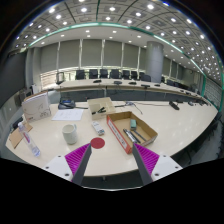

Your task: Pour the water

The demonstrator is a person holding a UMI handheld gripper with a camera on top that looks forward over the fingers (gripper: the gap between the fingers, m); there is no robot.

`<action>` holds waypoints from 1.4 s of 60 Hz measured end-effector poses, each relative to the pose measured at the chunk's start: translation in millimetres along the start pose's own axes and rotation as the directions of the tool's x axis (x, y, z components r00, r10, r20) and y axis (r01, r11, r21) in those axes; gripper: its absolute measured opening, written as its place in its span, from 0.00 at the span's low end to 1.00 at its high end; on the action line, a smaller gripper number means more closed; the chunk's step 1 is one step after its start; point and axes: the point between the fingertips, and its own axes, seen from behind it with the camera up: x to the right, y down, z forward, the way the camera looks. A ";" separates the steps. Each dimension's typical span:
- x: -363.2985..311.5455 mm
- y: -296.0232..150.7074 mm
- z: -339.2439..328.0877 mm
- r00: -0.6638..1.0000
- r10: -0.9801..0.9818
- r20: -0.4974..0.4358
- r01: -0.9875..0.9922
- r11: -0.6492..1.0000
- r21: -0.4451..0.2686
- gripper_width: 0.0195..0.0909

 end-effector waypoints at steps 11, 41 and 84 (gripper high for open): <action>-42.9 12.8 -2.2 0.999 -0.043 0.008 0.043 0.999 -0.013 0.91; -320.0 100.6 -6.8 0.971 -0.059 0.232 0.076 0.995 -0.068 0.93; -491.6 76.7 137.1 0.978 -0.061 0.198 0.020 0.978 0.205 0.41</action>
